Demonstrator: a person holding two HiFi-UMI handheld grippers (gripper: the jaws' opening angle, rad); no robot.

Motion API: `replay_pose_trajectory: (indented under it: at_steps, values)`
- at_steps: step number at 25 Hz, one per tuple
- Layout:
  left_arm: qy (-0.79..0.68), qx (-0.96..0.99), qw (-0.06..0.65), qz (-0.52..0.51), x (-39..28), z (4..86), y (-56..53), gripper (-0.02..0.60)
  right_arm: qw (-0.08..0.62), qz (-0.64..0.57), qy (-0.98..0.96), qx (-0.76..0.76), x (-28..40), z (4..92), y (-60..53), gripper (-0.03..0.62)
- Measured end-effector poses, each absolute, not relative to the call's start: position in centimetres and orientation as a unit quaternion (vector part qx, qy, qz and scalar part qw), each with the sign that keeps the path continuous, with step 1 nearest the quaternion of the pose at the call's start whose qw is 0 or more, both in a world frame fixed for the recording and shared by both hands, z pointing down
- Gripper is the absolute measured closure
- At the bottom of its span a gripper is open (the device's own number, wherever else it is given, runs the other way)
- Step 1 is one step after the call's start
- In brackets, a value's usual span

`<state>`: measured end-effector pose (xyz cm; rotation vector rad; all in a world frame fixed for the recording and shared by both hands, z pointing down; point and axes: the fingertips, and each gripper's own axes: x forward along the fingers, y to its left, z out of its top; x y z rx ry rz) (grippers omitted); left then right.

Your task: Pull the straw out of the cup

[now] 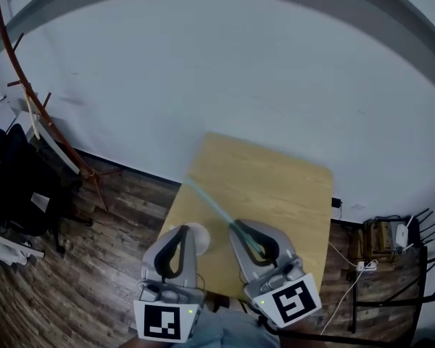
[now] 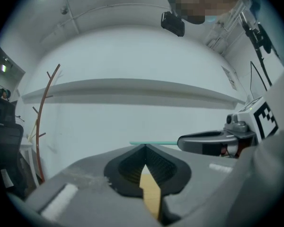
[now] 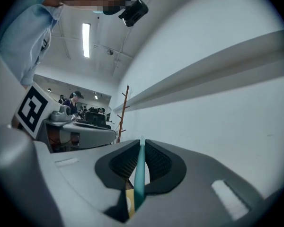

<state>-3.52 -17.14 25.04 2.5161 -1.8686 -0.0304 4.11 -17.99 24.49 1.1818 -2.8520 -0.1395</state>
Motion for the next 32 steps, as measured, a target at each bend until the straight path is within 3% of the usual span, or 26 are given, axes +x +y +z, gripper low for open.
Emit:
replay_pose_trajectory:
  at_steps: [9, 32]
  values:
    - [-0.599, 0.799, -0.036, -0.020, -3.0, 22.8, -16.9, 0.574, 0.001, -0.082, -0.919, 0.387, 4.3, 21.2, -17.4, 0.556]
    - [-0.604, 0.796, -0.031, -0.027, -3.6, 23.0, -16.1, 0.574, 0.009, -0.100, -0.918, 0.384, 3.5, 21.4, -16.4, 0.557]
